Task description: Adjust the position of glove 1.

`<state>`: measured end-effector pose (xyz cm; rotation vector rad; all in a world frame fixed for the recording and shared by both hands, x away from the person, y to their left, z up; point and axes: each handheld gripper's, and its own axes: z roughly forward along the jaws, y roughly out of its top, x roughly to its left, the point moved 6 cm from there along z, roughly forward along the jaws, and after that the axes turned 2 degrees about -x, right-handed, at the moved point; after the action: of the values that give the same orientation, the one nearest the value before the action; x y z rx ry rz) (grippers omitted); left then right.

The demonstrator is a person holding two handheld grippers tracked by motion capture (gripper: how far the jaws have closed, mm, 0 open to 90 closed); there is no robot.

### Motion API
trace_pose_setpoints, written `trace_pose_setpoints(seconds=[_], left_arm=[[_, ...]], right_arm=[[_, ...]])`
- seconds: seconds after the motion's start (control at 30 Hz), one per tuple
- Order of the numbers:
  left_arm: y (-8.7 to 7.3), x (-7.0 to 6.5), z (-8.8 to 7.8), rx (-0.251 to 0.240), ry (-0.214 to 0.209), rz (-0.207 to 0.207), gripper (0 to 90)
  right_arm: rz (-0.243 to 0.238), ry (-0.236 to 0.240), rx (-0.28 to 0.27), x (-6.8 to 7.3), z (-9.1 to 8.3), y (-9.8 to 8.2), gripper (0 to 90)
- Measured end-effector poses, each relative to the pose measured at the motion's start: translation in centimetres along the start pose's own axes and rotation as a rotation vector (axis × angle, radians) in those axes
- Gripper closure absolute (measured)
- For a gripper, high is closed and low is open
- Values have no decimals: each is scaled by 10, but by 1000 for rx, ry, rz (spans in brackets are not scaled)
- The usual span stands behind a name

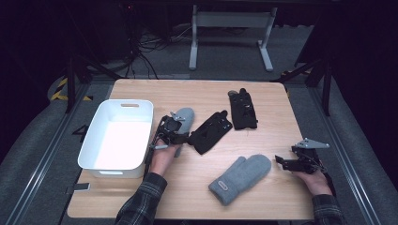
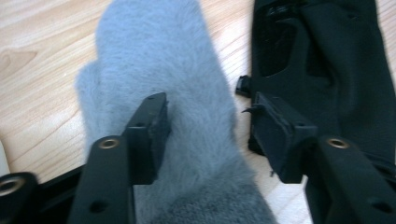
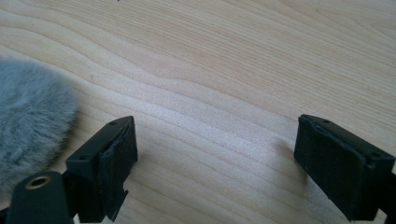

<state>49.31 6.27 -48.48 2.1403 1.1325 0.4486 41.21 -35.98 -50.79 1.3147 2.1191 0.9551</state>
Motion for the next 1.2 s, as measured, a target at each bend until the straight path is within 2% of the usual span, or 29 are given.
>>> trace_pose_setpoints(seconds=[0.13, 0.3, 0.33, 0.47, 0.57, 0.63, 0.8, 0.93, 1.07, 1.2], left_arm=[[-3, 2, 4, 21, 18, 1, 538], [-3, 3, 5, 25, 41, 18, 719], [-2, 3, 4, 24, 49, 20, 781], [-1, 2, 2, 20, 57, 21, 840], [3, 3, -3, 17, 63, 15, 859], [7, 3, -7, 3, 50, 5, 863], [18, -5, -19, -35, 38, 6, 868], [23, -6, -27, -46, 31, 12, 869], [30, -8, -37, -76, -4, 19, 870], [35, -12, -48, -98, -75, 19, 870]], right_arm=[[1, -1, -1, 0, 0, 0, 137], [0, 0, 0, 0, 0, 0, 138], [0, 0, 0, 0, 0, 0, 137], [1, 0, 0, 0, 0, 0, 139], [0, -1, -2, 0, 0, 0, 139], [1, 0, -1, 0, 0, 0, 140], [1, -1, -1, 0, 0, 0, 141], [0, 0, -1, 0, 0, 0, 141], [0, -1, -1, 0, 0, 0, 142], [1, 0, -1, 0, 0, 0, 142]])
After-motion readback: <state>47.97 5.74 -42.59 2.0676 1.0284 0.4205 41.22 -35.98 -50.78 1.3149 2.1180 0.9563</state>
